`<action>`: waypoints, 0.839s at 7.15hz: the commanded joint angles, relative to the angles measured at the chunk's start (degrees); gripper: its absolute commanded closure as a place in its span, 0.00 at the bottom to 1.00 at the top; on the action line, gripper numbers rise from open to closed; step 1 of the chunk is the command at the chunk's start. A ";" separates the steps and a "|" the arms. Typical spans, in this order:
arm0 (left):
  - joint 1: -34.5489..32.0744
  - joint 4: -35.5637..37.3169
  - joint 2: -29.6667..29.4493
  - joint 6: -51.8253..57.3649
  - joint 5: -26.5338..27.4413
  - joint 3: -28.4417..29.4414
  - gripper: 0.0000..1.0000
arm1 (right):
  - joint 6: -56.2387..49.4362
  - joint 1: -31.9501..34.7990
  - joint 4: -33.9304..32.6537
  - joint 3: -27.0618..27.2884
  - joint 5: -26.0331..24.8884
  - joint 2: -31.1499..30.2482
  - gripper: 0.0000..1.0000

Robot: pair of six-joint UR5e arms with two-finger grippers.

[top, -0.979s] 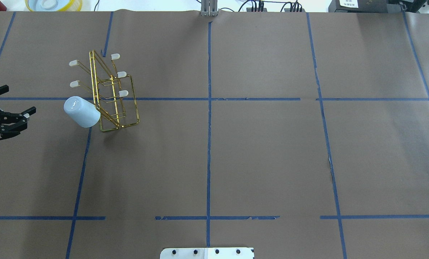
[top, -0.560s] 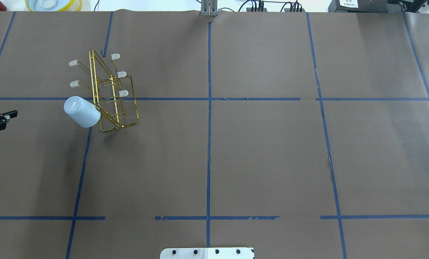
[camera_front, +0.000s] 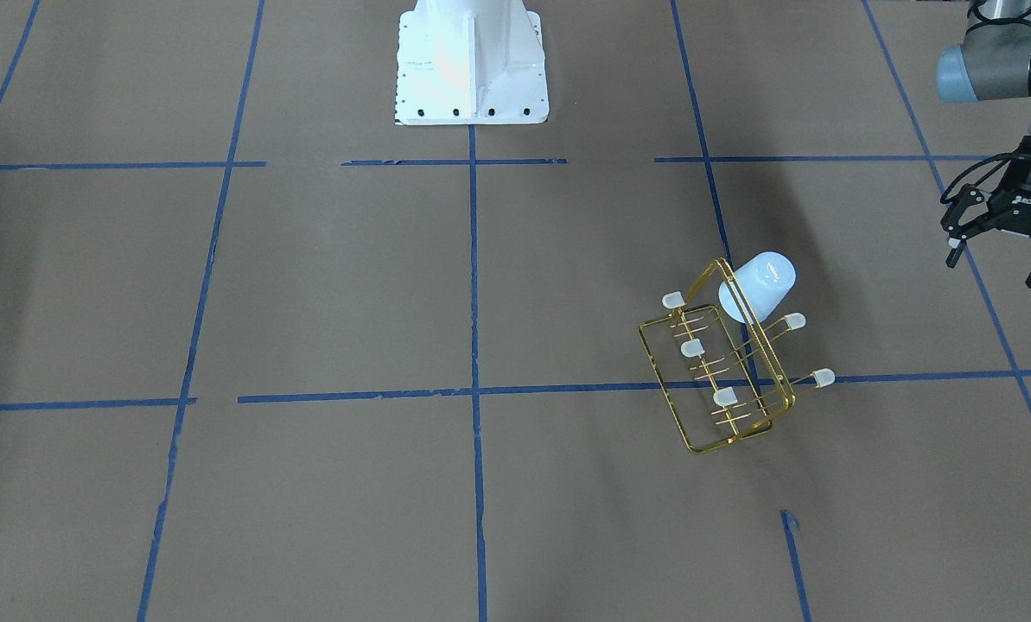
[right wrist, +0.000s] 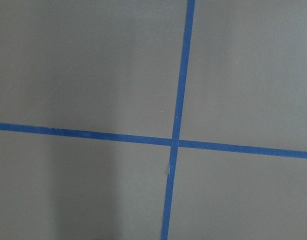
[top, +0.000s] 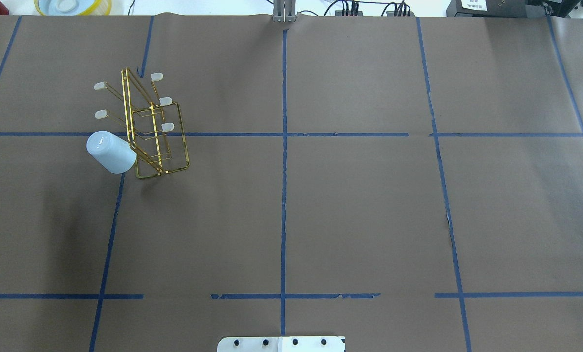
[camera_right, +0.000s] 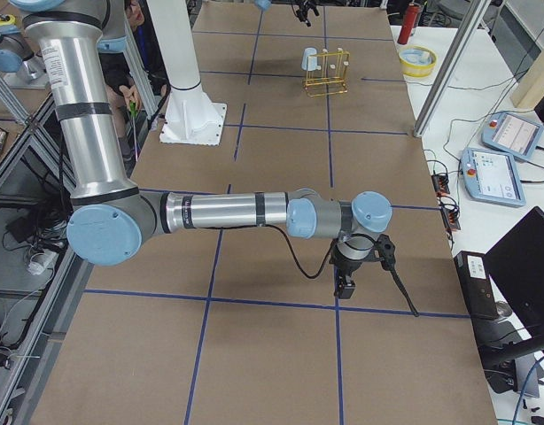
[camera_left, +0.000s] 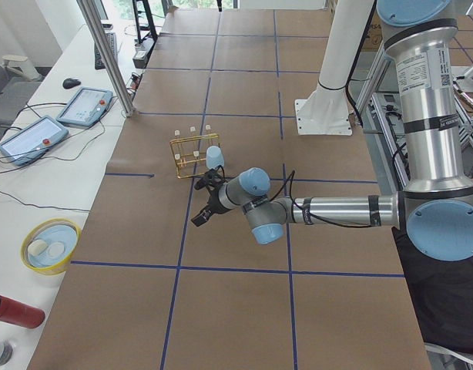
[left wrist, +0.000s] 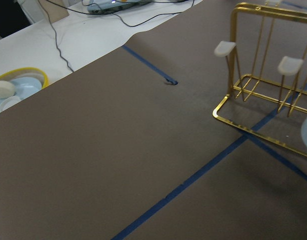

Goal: Hang cup on cup holder

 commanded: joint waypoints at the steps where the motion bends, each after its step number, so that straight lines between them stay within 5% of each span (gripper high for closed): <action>1: -8.93 15.93 -5.63 0.46 -14.75 0.10 0.00 | 0.00 0.00 0.00 -0.02 0.00 0.00 0.00; 6: -22.05 36.01 -10.22 23.28 -20.86 5.09 0.00 | 0.08 0.00 0.09 -0.02 0.00 0.00 0.00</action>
